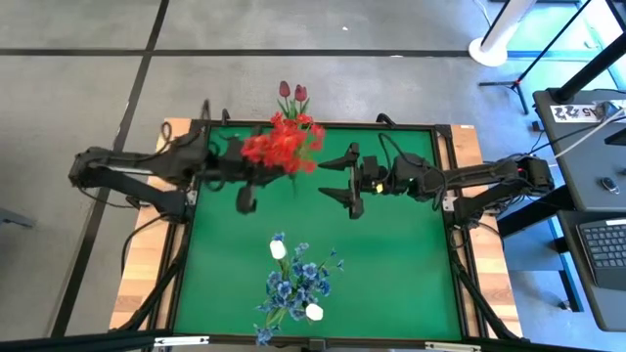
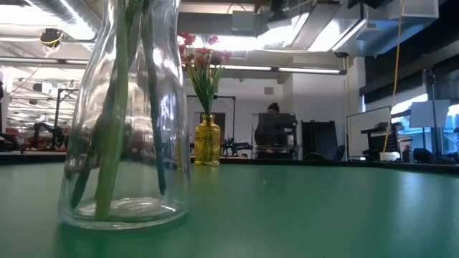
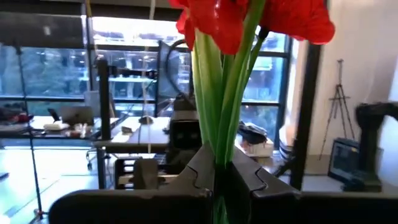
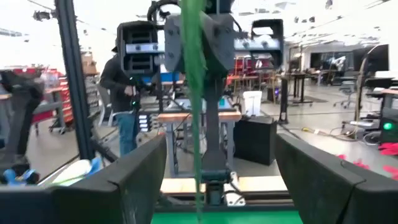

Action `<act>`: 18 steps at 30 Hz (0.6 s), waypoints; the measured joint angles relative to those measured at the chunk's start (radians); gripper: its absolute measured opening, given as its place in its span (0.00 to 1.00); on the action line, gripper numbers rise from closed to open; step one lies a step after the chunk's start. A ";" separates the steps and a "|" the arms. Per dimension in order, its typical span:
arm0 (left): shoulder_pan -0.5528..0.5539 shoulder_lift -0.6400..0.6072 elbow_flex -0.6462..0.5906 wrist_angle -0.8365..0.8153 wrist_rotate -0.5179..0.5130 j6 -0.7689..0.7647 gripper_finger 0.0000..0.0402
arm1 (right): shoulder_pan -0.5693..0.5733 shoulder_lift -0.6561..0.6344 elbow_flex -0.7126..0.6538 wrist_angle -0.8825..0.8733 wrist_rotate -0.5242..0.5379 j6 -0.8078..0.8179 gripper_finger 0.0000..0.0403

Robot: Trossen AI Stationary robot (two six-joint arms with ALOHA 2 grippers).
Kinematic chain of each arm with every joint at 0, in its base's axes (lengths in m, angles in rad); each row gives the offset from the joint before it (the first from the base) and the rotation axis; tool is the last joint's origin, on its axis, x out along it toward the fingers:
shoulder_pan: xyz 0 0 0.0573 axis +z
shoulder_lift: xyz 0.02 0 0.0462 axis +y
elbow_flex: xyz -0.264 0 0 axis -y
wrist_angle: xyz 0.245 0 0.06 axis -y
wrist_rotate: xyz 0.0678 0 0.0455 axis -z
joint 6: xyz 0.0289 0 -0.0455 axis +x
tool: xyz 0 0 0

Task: Sort flowers into vase by color
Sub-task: Put the red flowers into the yellow vase

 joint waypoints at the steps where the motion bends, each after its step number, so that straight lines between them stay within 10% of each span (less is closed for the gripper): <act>1: 0.026 0.021 0.000 0.018 0.017 -0.013 0.02 | -0.007 0.000 0.000 0.007 0.000 0.001 0.74; 18: 0.112 0.272 0.000 0.256 0.190 -0.093 0.02 | -0.009 0.000 0.000 -0.031 0.072 0.010 0.67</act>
